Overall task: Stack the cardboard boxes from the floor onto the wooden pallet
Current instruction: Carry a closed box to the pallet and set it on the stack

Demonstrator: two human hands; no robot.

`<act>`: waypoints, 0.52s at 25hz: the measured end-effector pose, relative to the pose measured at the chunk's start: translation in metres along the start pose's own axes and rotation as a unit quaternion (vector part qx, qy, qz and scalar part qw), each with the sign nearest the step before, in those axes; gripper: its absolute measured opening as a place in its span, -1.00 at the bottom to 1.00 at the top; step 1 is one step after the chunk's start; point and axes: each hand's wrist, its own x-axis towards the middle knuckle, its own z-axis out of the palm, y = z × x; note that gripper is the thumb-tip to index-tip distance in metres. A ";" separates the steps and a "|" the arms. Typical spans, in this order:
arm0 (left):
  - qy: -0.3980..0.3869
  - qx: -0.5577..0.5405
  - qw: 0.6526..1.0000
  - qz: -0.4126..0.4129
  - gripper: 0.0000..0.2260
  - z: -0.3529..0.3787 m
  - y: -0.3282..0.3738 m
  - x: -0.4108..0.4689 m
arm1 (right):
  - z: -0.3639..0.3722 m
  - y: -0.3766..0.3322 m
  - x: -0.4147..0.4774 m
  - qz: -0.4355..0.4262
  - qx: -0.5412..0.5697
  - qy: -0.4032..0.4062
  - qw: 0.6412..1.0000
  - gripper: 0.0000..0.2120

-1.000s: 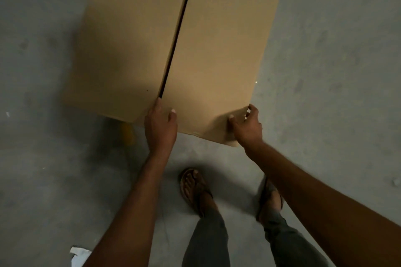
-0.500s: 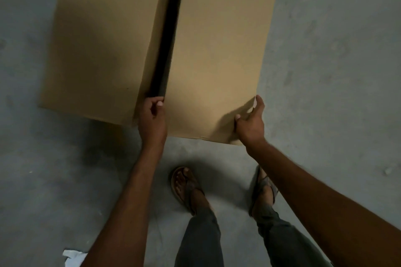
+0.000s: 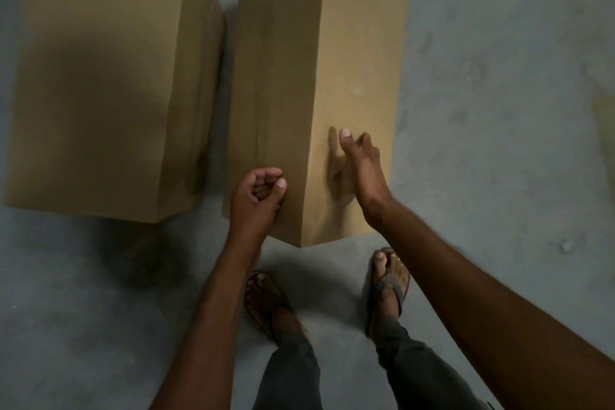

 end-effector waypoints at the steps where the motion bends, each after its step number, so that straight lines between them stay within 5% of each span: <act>1: -0.009 0.002 1.000 -0.010 -0.88 0.006 0.002 0.000 | -0.005 -0.002 0.002 0.017 0.042 -0.009 0.999 0.18; 4: -0.095 -0.001 0.995 -0.025 -0.87 0.025 0.012 -0.003 | -0.023 -0.002 0.009 0.029 0.107 -0.011 0.994 0.29; 7: -0.165 -0.001 0.985 -0.051 -0.86 0.046 0.012 -0.005 | -0.034 -0.002 0.013 -0.012 0.096 0.006 0.995 0.18; 10: -0.014 0.023 0.999 -0.025 -0.89 0.046 0.007 0.009 | -0.044 0.002 0.018 -0.037 0.057 0.030 0.997 0.09; 13: 0.130 0.019 0.991 0.002 -0.69 0.035 0.021 0.038 | -0.060 0.009 0.026 -0.039 0.043 0.054 0.997 0.00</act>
